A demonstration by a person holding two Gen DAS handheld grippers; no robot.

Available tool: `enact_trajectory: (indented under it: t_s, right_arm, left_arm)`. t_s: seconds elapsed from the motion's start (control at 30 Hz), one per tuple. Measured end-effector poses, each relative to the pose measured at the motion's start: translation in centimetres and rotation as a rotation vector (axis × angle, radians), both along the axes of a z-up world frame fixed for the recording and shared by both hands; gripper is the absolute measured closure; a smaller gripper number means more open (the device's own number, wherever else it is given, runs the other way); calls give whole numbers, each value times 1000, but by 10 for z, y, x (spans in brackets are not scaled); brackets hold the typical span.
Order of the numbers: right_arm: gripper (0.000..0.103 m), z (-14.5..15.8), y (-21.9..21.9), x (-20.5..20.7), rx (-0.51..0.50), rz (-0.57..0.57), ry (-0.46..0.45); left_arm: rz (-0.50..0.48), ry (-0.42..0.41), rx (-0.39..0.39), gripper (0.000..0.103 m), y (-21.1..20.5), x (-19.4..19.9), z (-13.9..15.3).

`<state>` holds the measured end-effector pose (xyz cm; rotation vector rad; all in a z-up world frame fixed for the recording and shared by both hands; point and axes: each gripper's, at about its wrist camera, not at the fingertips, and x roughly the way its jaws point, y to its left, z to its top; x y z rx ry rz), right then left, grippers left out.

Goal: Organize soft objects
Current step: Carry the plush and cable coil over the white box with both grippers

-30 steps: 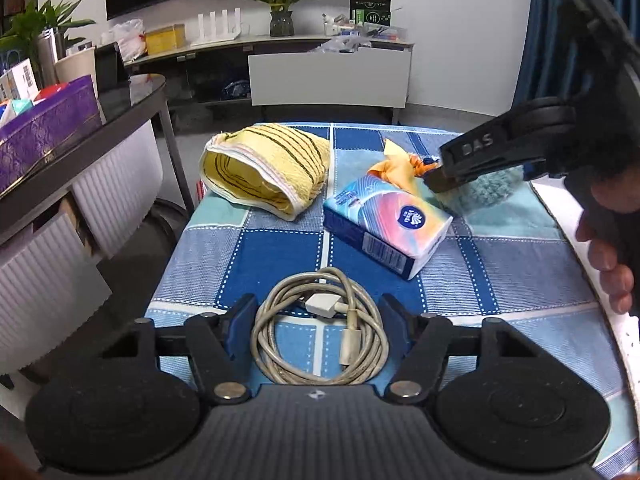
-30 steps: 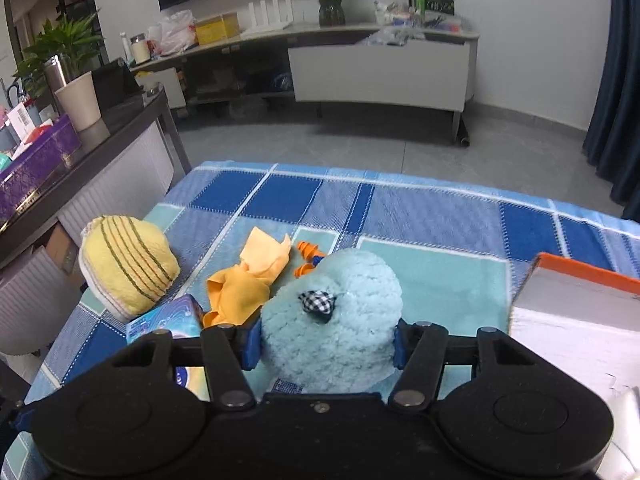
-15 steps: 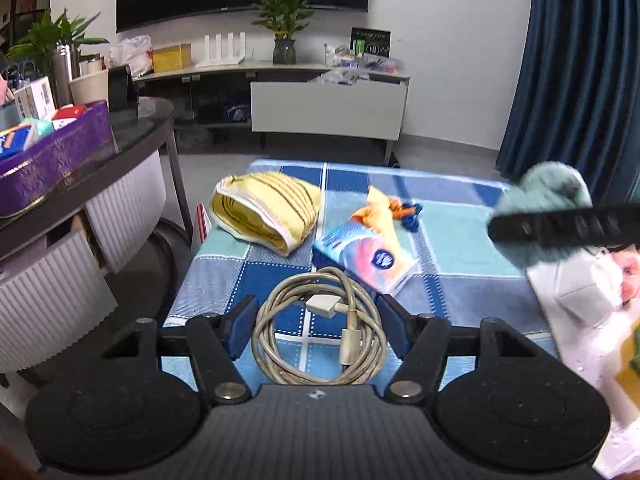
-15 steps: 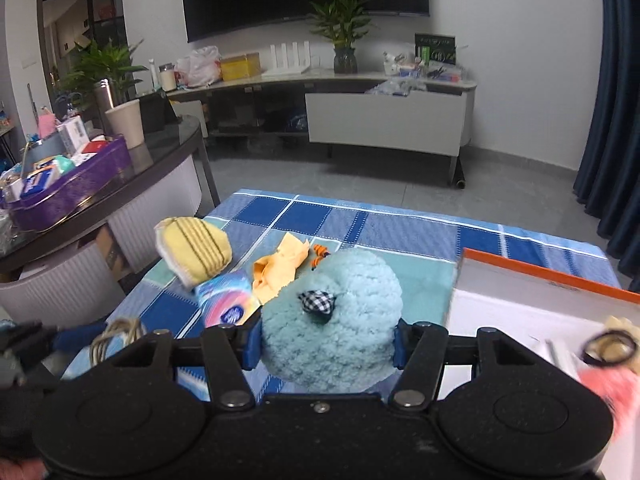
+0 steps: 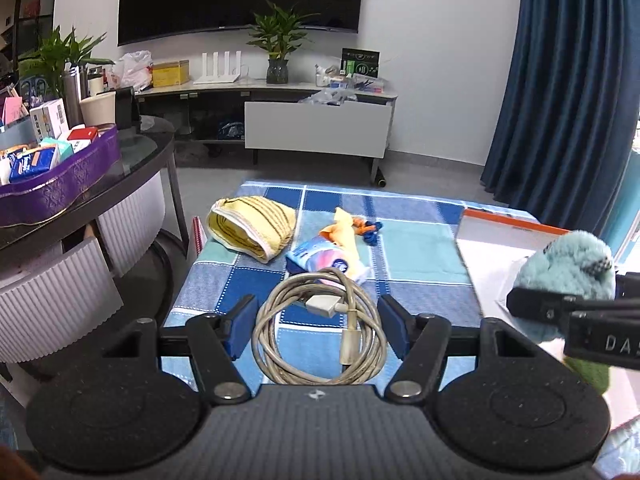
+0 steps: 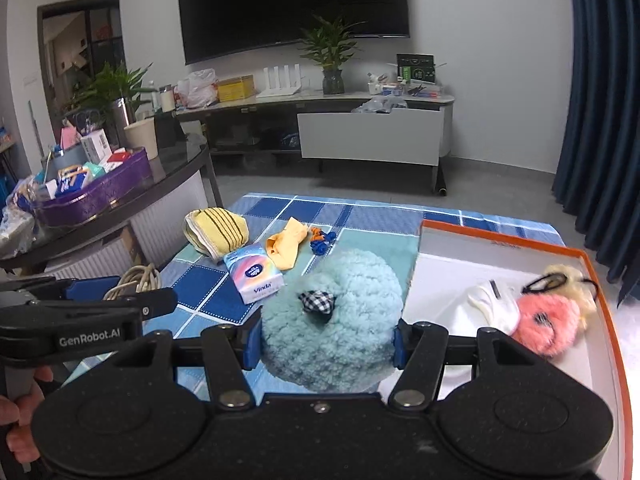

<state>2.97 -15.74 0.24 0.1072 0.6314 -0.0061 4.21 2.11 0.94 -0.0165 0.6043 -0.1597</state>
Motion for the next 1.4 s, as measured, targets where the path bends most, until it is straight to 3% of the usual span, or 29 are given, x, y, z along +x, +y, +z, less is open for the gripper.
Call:
enact_trajectory:
  t_s: [0.53,1.4]
  right_arm:
    - [34,9,-4,-57,1,-22,-16]
    - [34,18,-27,-91,0,-77,-41]
  left_arm:
    - [-29,-1,-8,37,-10,-28,11]
    - [-109,7,-7,37,-36,-45,14]
